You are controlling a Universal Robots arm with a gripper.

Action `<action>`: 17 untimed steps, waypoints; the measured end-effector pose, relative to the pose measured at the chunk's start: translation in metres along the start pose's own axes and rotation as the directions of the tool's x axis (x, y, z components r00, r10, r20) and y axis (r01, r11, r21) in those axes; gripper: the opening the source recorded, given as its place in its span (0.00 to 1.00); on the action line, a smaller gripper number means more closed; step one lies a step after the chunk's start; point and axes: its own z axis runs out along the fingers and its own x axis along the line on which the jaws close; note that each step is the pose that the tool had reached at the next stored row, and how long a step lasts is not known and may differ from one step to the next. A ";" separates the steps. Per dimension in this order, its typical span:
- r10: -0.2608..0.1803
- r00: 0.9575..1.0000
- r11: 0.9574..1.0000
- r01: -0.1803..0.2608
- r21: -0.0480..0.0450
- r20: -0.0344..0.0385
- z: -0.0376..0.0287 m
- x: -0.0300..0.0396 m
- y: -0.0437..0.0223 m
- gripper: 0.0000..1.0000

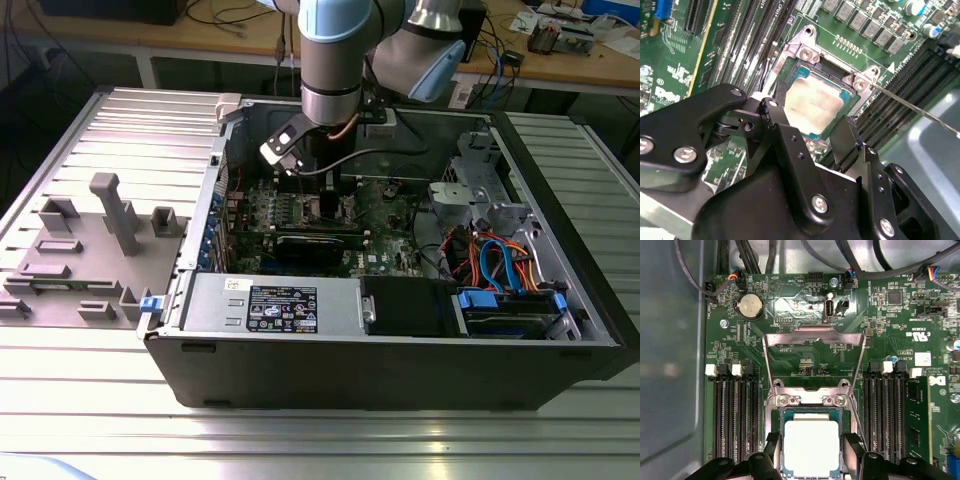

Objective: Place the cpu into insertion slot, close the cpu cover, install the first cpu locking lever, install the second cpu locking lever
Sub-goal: 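Place the cpu into insertion slot, then close the cpu cover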

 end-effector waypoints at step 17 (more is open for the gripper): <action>0.000 1.000 0.999 0.000 0.032 0.000 -0.0282 0.0002 0.0050 0.11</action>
